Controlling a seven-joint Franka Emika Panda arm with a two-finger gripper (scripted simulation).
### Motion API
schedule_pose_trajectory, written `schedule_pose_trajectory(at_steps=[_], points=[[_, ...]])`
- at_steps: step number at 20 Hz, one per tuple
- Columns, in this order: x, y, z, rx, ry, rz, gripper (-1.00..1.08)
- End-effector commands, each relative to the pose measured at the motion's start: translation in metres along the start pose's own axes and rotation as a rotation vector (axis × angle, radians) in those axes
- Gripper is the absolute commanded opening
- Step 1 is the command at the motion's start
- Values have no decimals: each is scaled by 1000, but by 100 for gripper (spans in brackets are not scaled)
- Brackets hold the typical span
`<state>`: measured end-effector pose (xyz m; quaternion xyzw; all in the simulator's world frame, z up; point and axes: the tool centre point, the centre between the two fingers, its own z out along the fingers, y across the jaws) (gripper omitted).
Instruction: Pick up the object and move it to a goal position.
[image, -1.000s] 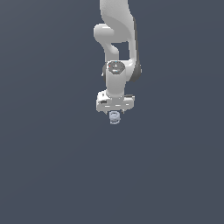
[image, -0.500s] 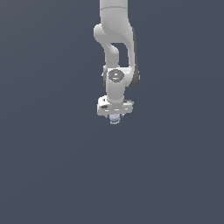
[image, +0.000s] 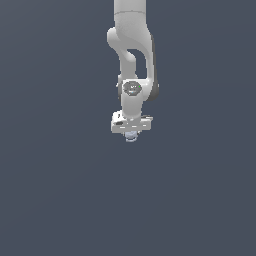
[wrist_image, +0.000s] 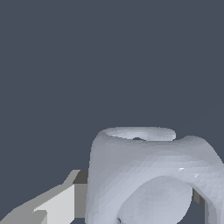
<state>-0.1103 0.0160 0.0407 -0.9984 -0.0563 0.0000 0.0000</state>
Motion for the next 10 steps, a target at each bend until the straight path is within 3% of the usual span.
schedule_pose_trajectory(at_steps=[1,10], points=[[0,0,1,0,0,0,-100],[7,4,-3,-2,23,-2,-100]])
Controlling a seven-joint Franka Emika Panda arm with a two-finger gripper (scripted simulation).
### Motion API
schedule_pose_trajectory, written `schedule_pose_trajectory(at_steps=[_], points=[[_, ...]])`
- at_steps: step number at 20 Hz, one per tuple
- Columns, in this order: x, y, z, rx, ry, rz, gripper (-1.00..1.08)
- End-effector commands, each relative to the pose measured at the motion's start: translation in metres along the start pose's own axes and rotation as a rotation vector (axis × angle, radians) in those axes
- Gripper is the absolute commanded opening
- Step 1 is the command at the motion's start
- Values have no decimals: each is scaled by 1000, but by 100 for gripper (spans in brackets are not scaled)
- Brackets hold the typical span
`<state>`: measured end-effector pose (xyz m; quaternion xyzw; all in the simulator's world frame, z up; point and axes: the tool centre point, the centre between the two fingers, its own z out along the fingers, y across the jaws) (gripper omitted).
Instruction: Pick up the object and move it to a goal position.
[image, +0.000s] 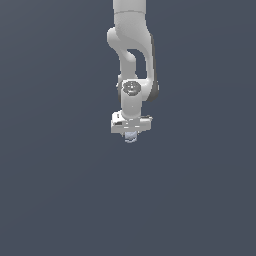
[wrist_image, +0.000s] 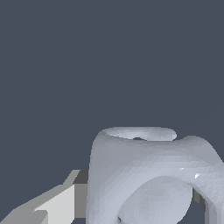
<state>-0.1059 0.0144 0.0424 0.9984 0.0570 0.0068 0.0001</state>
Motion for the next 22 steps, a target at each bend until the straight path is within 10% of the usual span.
schedule_pose_trajectory(at_steps=[1,22], points=[[6,4,-3,-2,19,-1,-100],[142,86,-108,-39,518,-30,-100]])
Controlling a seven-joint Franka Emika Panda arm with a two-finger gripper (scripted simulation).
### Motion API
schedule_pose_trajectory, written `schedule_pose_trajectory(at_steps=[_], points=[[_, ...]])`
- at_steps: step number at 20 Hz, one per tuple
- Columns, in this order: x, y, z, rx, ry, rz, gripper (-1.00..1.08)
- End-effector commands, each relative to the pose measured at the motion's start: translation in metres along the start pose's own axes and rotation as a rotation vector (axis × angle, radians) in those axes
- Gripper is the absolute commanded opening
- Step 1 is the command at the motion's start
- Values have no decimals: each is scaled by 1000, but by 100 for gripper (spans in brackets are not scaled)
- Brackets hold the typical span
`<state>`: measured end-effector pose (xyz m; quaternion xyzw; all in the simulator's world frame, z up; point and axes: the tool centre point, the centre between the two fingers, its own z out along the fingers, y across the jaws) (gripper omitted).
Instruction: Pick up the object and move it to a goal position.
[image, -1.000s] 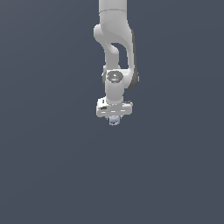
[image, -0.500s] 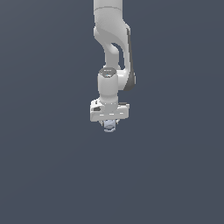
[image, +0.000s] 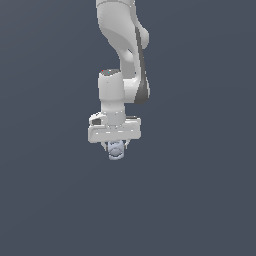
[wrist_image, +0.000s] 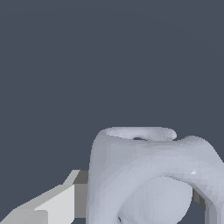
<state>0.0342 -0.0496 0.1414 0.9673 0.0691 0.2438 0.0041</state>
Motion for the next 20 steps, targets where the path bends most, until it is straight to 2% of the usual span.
schedule_pose_trajectory(at_steps=[1,9,20], points=[[21,12,-9,-5,66,-3,-100],[74,41,-42,-16,245,-13,-100],[131,76,-96,-27,466,-24,-100]])
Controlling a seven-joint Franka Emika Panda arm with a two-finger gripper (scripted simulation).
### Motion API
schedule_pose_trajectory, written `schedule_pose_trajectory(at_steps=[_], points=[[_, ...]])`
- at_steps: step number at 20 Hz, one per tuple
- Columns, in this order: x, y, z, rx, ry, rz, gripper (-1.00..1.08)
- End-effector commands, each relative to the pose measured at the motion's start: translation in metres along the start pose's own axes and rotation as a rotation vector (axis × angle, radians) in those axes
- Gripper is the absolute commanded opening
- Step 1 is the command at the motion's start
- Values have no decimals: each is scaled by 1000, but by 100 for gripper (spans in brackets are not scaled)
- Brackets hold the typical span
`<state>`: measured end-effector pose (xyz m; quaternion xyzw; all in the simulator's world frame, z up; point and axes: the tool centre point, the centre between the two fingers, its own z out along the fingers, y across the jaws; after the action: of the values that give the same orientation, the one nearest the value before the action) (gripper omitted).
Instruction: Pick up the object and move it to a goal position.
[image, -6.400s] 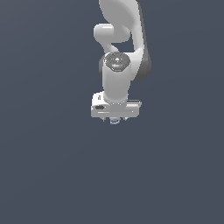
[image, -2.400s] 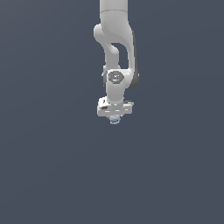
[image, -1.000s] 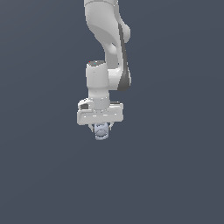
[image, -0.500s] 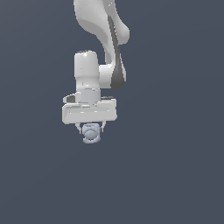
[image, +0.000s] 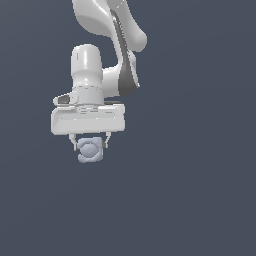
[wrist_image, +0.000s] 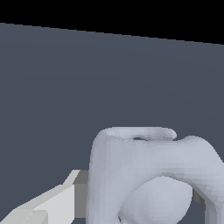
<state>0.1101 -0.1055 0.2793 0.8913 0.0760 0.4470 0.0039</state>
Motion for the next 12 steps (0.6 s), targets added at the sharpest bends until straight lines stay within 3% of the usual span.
schedule_pose_trajectory(at_steps=[1,12], points=[[17,9,-8,-3,53,-3,-100],[90,49,-55,-13,302,-16,-100]])
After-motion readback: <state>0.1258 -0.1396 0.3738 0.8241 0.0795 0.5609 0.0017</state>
